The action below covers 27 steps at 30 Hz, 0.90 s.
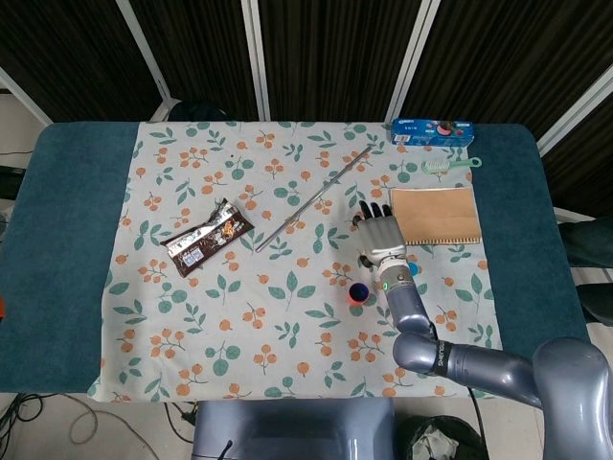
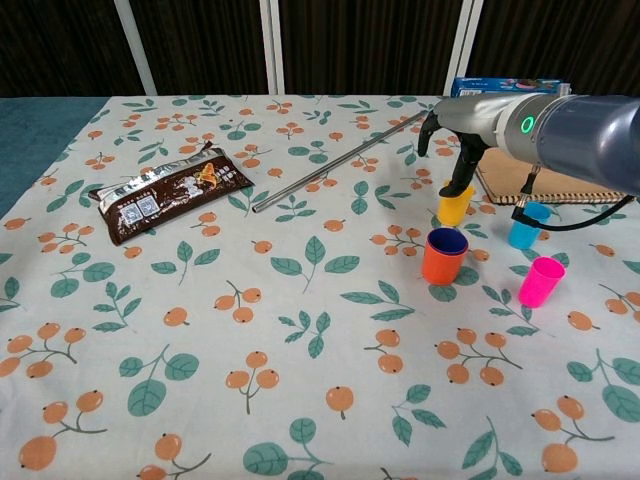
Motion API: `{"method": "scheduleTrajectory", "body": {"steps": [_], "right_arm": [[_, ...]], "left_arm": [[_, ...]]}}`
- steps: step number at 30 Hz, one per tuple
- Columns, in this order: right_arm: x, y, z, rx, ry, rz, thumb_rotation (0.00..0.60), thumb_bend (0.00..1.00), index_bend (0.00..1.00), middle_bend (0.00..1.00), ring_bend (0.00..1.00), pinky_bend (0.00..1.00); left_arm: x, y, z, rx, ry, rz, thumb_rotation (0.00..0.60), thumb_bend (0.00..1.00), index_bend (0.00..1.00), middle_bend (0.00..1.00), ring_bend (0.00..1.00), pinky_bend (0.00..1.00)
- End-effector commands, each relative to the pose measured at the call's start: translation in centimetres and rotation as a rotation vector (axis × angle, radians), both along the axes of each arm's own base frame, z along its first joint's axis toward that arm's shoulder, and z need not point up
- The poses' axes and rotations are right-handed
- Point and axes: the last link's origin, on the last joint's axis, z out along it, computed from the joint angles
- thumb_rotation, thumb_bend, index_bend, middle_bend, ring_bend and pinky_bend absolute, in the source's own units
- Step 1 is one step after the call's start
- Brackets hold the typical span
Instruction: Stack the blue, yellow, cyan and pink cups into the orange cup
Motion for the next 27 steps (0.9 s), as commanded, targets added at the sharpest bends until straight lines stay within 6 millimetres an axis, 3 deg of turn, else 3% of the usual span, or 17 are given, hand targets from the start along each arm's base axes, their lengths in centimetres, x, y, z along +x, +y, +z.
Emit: {"method": "scheduleTrajectory", "body": {"steps": [1, 11, 27], "right_arm": [[-0.2, 0.2, 0.4, 0.002, 0.003, -0.006, 0.600, 0.34, 0.27, 0.00, 0.05, 0.09], [-1.7, 0.3, 0.7, 0.010, 0.019, -0.050, 0.600, 0.35, 0.27, 0.00, 0.05, 0.09], [-2.5, 0.2, 0.6, -0.005, 0.013, -0.041, 0.600, 0.35, 0.39, 0.00, 0.05, 0.09]], "left_arm": [[0.0, 0.0, 0.0, -0.001, 0.001, 0.001, 0.600, 0.39, 0.13, 0.03, 0.00, 0.04], [-0.1, 0.0, 0.0, 0.001, 0.003, 0.007, 0.600, 0.39, 0.13, 0.03, 0.00, 0.04], [-0.1, 0.0, 0.0, -0.002, 0.005, 0.009, 0.600, 0.39, 0.13, 0.03, 0.00, 0.04]]}}
